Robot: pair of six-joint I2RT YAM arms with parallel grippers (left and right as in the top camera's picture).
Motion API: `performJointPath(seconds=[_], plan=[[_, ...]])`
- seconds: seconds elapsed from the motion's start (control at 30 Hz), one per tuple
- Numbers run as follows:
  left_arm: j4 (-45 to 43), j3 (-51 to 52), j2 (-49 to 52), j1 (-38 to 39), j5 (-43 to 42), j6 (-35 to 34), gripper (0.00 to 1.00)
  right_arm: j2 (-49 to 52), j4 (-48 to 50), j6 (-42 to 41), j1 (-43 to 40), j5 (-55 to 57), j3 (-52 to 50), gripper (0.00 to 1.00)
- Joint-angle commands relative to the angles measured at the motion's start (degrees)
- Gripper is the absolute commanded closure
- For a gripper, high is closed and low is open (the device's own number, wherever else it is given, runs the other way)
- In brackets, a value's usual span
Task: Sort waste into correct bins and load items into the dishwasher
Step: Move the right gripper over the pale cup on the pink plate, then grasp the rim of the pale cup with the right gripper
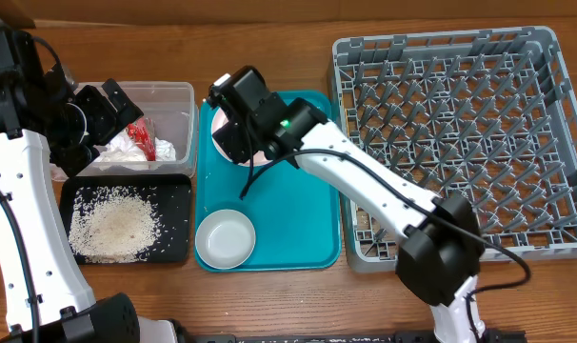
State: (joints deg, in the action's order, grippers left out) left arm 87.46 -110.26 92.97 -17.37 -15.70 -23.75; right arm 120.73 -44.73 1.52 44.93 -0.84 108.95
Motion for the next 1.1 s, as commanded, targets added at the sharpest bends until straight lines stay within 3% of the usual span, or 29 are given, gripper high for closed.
performJointPath(seconds=[0.0, 0.17, 0.37, 1.07], plan=[[-0.09, -0.74, -0.07, -0.24, -0.39, 1.05, 0.0, 1.62, 2.27, 1.07, -0.7, 0.81, 0.61, 0.37], [-0.09, -0.74, -0.07, -0.24, -0.39, 1.05, 0.0, 3.56, 6.47, 9.11, -0.9, 0.81, 0.48, 0.49], [-0.09, -0.74, -0.07, -0.24, -0.39, 1.05, 0.0, 5.51, 12.07, 12.48, -1.29, 2.97, 0.39, 0.59], [-0.09, -0.74, -0.07, -0.24, -0.39, 1.05, 0.0, 7.78, 7.78, 12.41, -2.69, 4.42, -0.31, 0.6]])
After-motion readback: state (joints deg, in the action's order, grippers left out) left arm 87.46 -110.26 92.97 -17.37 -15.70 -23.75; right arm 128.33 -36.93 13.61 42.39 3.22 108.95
